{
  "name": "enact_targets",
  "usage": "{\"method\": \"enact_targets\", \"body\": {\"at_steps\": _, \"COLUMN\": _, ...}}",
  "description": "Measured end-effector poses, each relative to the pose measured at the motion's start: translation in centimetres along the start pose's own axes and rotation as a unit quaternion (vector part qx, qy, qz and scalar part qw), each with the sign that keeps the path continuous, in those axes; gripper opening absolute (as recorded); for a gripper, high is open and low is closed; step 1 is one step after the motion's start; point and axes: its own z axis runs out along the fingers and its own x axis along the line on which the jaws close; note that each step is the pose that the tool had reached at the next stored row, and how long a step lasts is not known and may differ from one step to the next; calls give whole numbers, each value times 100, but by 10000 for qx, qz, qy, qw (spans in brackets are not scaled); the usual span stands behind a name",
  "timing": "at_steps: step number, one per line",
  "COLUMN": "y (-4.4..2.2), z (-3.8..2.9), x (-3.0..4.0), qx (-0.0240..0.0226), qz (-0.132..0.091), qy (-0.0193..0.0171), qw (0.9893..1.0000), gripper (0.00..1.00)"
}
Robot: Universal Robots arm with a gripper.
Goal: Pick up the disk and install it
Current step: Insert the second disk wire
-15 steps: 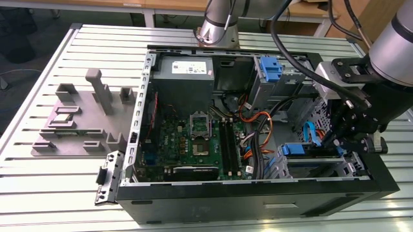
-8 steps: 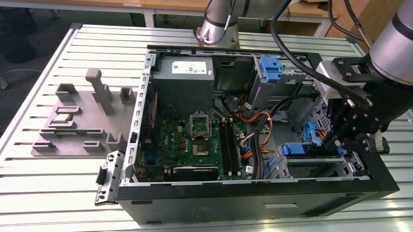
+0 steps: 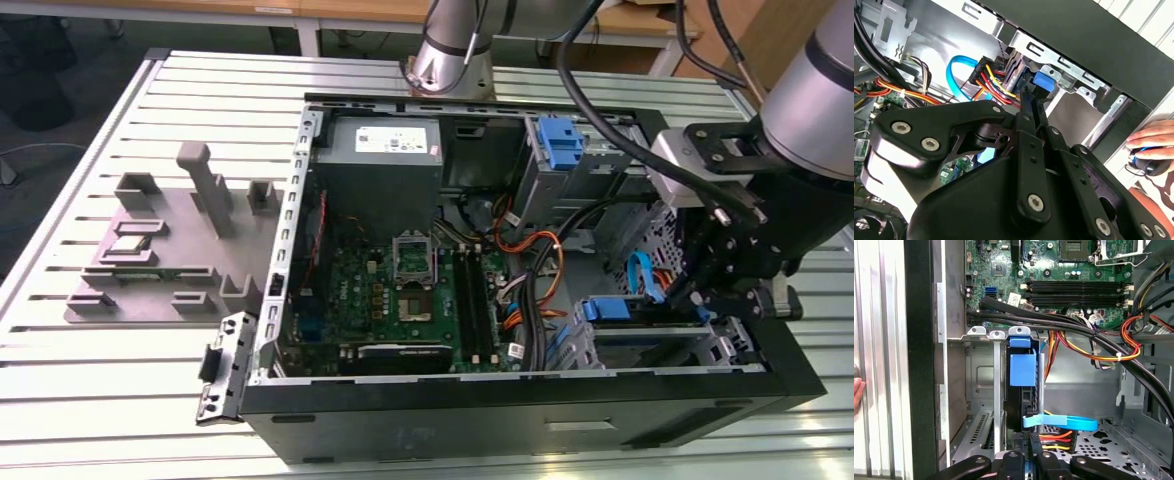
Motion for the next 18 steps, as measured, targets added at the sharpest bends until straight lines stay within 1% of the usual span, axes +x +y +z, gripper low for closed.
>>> {"method": "enact_targets", "body": {"at_steps": 5, "y": 1, "z": 8, "x": 0, "qx": 0, "qz": 0, "qy": -4, "qw": 10000, "gripper": 16}}
{"method": "enact_targets", "body": {"at_steps": 9, "y": 0, "z": -1, "x": -3, "qx": 0, "qz": 1, "qy": -9, "qw": 10000, "gripper": 16}}
{"method": "enact_targets", "body": {"at_steps": 14, "y": -1, "z": -10, "x": -6, "qx": 0, "qz": 0, "qy": -5, "qw": 10000, "gripper": 16}}
{"method": "enact_targets", "body": {"at_steps": 18, "y": 0, "z": -10, "x": -23, "qx": 0, "qz": 0, "qy": 0, "qw": 10000, "gripper": 16}}
